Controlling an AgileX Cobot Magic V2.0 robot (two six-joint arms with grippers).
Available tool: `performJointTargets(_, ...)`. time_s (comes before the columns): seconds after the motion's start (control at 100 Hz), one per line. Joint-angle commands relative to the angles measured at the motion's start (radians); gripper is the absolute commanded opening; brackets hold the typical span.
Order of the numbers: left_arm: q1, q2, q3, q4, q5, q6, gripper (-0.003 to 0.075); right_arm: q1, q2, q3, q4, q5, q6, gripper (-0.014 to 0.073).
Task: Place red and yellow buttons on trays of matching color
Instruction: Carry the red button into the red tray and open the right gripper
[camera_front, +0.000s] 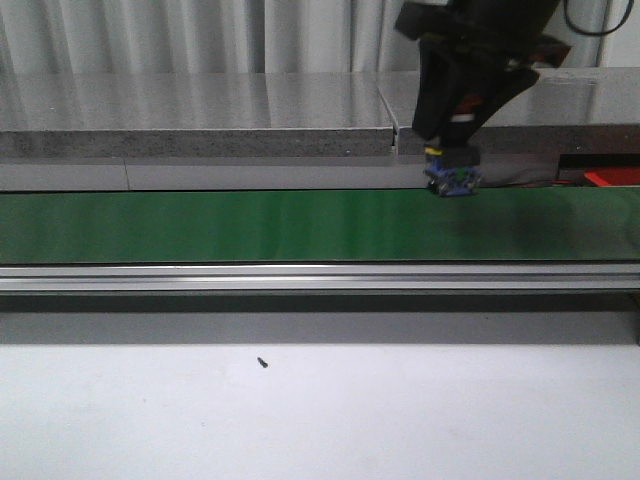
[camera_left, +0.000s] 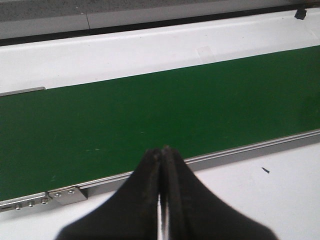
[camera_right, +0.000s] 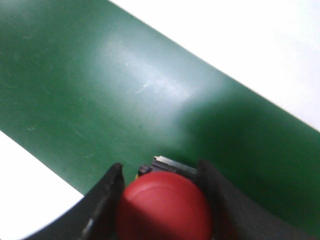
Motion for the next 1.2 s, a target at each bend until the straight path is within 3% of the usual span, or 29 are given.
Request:
performJointTargets(0.0, -0.009, -0.01, -0.032, -0.028, -0.065, -0.009, -0.0019, -0.046, -0.096, -0.029, -0.004, -0.025, -0.004, 0.0152)
performJointTargets(0.73, -0.009, -0.01, -0.032, -0.028, -0.065, -0.009, -0.0019, -0.591, -0.152, -0.029, -0.032, -0.08, -0.004, 0.0152)
performJointTargets(0.93, -0.009, -0.01, -0.032, -0.028, -0.065, -0.009, -0.0019, -0.68, -0.105, -0.029, -0.034, -0.108, -0.004, 0.0152)
performJointTargets(1.19, -0.009, -0.01, -0.032, -0.028, -0.065, -0.009, -0.0019, -0.71, -0.015, -0.029, -0.034, -0.209, -0.004, 0.0152)
